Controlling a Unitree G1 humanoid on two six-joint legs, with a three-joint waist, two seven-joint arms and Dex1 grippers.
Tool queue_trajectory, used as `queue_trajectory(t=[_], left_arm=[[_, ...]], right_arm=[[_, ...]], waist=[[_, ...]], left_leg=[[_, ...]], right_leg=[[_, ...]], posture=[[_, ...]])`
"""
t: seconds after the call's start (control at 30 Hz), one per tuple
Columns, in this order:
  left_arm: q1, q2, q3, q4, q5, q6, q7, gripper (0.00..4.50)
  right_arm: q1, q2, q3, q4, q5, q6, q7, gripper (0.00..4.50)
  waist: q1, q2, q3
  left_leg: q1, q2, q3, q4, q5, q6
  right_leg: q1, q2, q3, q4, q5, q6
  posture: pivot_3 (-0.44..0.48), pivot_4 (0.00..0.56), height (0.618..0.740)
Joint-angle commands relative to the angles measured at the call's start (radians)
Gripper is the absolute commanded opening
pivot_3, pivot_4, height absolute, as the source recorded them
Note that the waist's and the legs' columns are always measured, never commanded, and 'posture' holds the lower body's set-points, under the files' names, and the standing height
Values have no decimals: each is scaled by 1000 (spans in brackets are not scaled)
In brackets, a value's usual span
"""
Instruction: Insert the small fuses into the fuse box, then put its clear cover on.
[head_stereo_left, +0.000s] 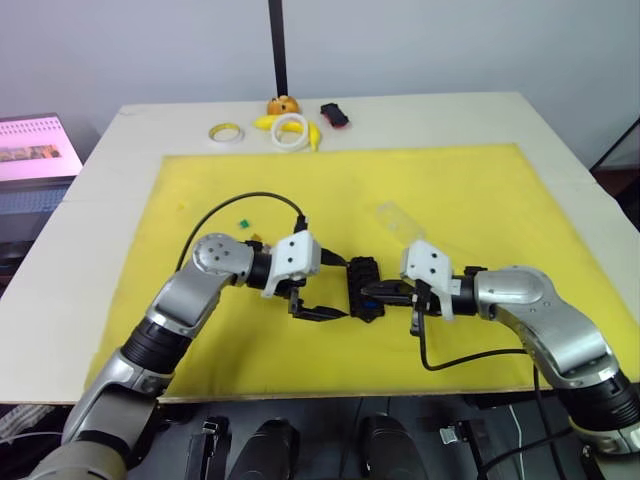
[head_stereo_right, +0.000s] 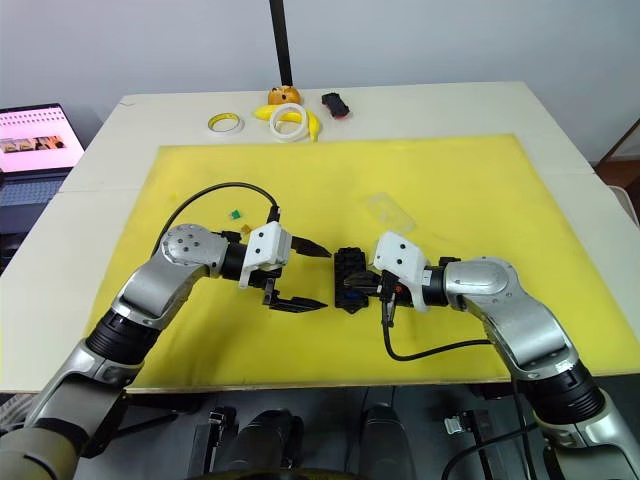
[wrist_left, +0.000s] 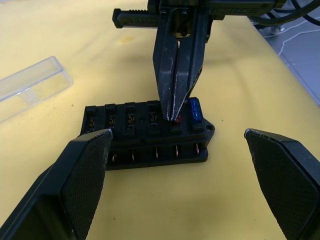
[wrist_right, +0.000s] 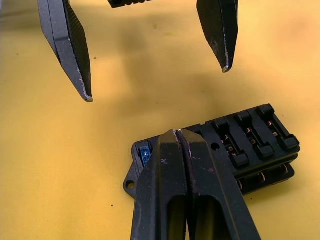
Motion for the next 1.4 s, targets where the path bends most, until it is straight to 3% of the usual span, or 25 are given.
queue_trajectory(t=[0.03, 0.17, 0.4, 0.5, 0.73, 0.97, 1.13, 1.4], left_arm=[[-13, -6, 17, -16, -9, -16, 4, 4500], [8, -6, 56, -20, -38, -6, 19, 4500], [184, 98, 276, -94, -198, 141, 66, 4500], [287, 174, 418, -107, -281, 250, 102, 4500], [506, 363, 686, 61, -347, 355, 85, 4500], [453, 432, 787, 238, -409, 480, 108, 4500], [200, 416, 787, 352, -574, 875, 180, 4500], [-64, 313, 788, 569, -576, 1153, 384, 4500]], right_arm=[[6, 17, -28, -13, 15, 1, -25, 60], [-7, 23, -104, -61, 76, 38, -53, 60], [115, -85, -411, -87, 189, 156, -77, 60], [198, -143, -564, -27, 197, 184, -72, 879], [342, -191, -791, 95, 180, 167, -65, 4368], [363, -174, -812, 43, 228, 202, -100, 4445], [271, -154, -731, -61, 344, 289, -142, 4445], [3, -41, -488, -207, 579, 414, -249, 4445]], waist=[[0, 0, 0], [-1, 0, 0], [-1, 0, 0], [0, 0, 0], [-1, 0, 0], [4, 1, 0], [3, 0, 0], [-10, 0, 0]], left_leg=[[0, 0, 0, 0, 0, 0], [0, 0, 0, 0, 0, 0], [0, 1, 0, -1, 0, 0], [0, 0, 0, -1, 0, 0], [3, 1, 1, -3, 0, 0], [10, 1, 1, -3, -1, 1], [10, 1, 0, -2, -1, 1], [9, 1, 1, -3, -1, 2]], right_leg=[[0, 0, 0, 0, 0, 0], [0, 0, 0, 0, 0, 0], [-1, 0, 0, 0, 0, 0], [-1, 0, 0, 0, 0, 0], [1, 0, 1, 0, 0, 0], [10, 0, 1, -2, 0, 0], [10, 0, 0, -1, 0, 0], [6, 0, 1, 0, 0, 0]], posture=[[0, 150, 740], [0, 150, 740], [0, 150, 740], [0, 150, 740], [0, 150, 740], [0, 150, 740], [0, 150, 740], [0, 150, 740]])
